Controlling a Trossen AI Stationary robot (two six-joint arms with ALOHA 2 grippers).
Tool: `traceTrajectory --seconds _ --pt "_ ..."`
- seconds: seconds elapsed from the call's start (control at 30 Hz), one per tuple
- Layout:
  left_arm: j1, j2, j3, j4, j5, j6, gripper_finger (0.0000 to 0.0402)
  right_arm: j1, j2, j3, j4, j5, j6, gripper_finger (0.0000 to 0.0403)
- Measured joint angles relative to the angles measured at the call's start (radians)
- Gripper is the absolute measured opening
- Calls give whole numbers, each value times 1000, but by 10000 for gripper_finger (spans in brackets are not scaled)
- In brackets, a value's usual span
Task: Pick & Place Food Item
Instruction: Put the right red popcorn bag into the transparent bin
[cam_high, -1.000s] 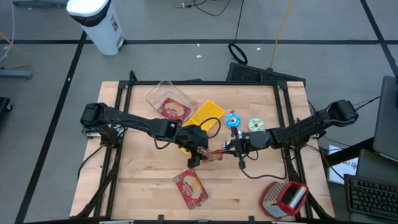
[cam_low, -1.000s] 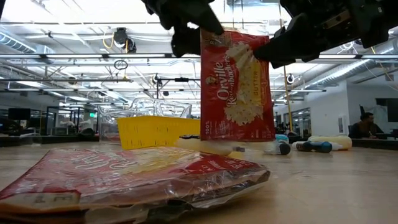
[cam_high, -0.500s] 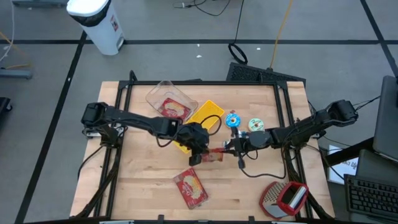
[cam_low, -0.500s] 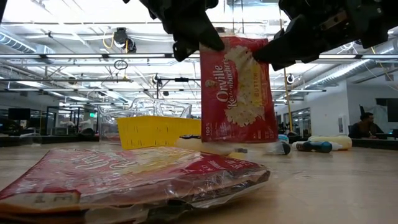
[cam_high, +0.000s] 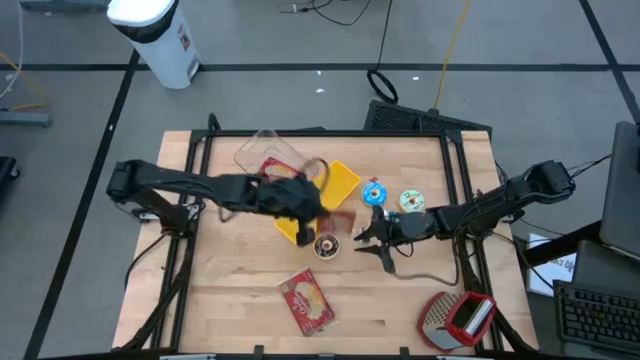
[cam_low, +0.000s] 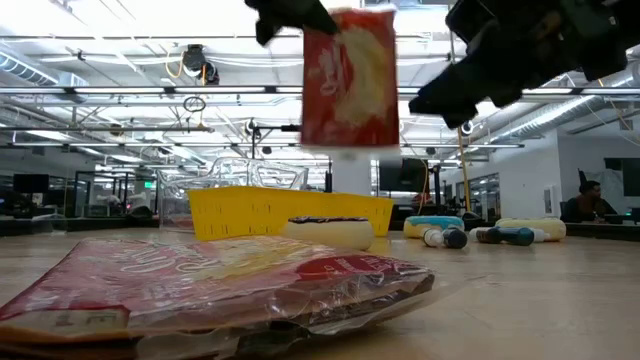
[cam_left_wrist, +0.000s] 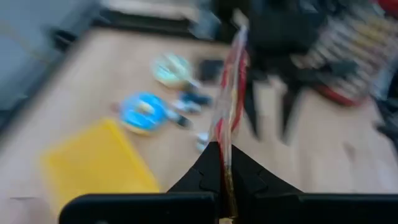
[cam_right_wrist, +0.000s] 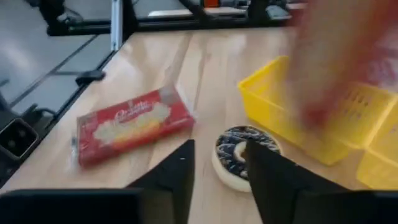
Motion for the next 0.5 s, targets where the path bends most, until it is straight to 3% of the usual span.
traceTrajectory --seconds 0.17,0.37,0.5 --pt "3 -105 0 -73 -167 0 3 2 -5 3 9 6 -1 178" --pt "40 -230 0 -207 -464 -89 2 2 -4 3 -1 7 -1 196" --pt "93 -288 -26 -268 -539 -154 2 2 -4 3 -11 9 -1 192"
